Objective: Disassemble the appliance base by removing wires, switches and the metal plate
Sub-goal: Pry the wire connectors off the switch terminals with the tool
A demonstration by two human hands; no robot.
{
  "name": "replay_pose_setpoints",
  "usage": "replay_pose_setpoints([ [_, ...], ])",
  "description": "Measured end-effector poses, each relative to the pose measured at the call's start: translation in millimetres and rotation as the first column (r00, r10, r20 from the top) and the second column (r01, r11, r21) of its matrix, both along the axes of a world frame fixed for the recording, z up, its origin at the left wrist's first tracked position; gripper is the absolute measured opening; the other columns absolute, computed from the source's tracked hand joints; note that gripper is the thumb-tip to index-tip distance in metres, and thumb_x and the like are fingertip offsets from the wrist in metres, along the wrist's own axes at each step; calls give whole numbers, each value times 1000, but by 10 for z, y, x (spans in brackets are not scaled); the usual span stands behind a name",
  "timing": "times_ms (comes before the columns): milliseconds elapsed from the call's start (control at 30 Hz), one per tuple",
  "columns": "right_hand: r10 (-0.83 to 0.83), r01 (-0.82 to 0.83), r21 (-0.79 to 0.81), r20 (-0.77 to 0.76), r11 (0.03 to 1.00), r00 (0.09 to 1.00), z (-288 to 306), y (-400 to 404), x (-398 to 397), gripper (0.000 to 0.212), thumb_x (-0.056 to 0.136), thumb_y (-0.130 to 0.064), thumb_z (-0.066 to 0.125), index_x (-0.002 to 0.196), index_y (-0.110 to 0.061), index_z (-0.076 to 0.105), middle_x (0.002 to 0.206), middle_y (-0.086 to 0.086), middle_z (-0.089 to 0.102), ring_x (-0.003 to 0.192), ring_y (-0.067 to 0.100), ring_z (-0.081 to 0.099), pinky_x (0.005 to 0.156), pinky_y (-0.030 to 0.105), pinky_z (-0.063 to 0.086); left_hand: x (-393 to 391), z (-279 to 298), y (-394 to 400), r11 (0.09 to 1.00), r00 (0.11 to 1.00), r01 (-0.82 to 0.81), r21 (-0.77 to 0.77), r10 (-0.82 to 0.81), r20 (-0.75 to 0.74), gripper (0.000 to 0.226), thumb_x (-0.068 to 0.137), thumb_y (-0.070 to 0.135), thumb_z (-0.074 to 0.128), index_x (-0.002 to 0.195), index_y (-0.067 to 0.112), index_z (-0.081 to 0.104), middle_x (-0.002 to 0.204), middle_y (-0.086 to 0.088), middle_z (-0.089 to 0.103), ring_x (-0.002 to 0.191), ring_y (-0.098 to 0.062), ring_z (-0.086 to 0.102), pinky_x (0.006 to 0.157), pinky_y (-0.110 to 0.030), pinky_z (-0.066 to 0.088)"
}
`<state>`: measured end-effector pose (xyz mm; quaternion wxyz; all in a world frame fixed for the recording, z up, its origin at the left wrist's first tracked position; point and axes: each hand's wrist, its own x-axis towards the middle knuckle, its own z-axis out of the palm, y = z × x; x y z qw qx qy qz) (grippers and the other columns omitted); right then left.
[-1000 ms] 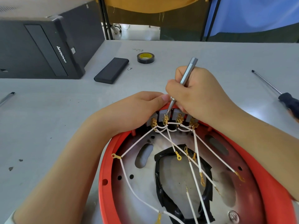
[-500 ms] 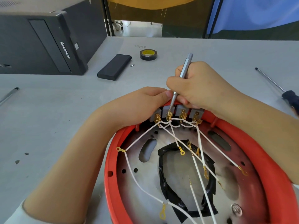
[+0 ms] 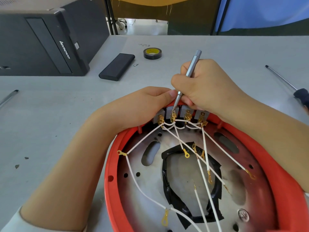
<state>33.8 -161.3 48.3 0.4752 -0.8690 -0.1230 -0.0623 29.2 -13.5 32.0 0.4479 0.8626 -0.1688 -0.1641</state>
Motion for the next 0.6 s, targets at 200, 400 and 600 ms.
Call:
replay_pose_setpoints([
  [200, 41, -42, -60, -9, 997, 999, -3, 3, 16, 35, 82, -11, 54, 51, -11, 38, 30, -4, 38, 26, 7, 37, 33, 14, 31, 1, -4, 9, 999, 1000, -19, 28, 19, 16, 34, 100, 42, 35, 95, 33, 67, 97, 4, 70, 95, -16, 61, 76, -7, 45],
  [400, -26, 26, 33, 7, 999, 1000, 3, -13, -25, 31, 84, -9, 52, 57, -8, 37, 47, 11, 35, 35, 11, 32, 36, 20, 28, 2, -8, 12, 1000, 1000, -6, 8, 6, 4, 34, 99, 46, 36, 102, 34, 69, 95, 19, 71, 88, 4, 64, 82, -12, 46],
  [600, -6, 8, -43, 26, 999, 1000, 13, 7, -26, 31, 82, -8, 53, 57, -8, 36, 46, 8, 32, 34, 11, 30, 38, 22, 28, -8, 0, 14, 1000, 1000, 21, 0, -21, 19, 35, 100, 42, 34, 99, 34, 68, 97, 19, 71, 91, 5, 63, 86, -13, 43],
])
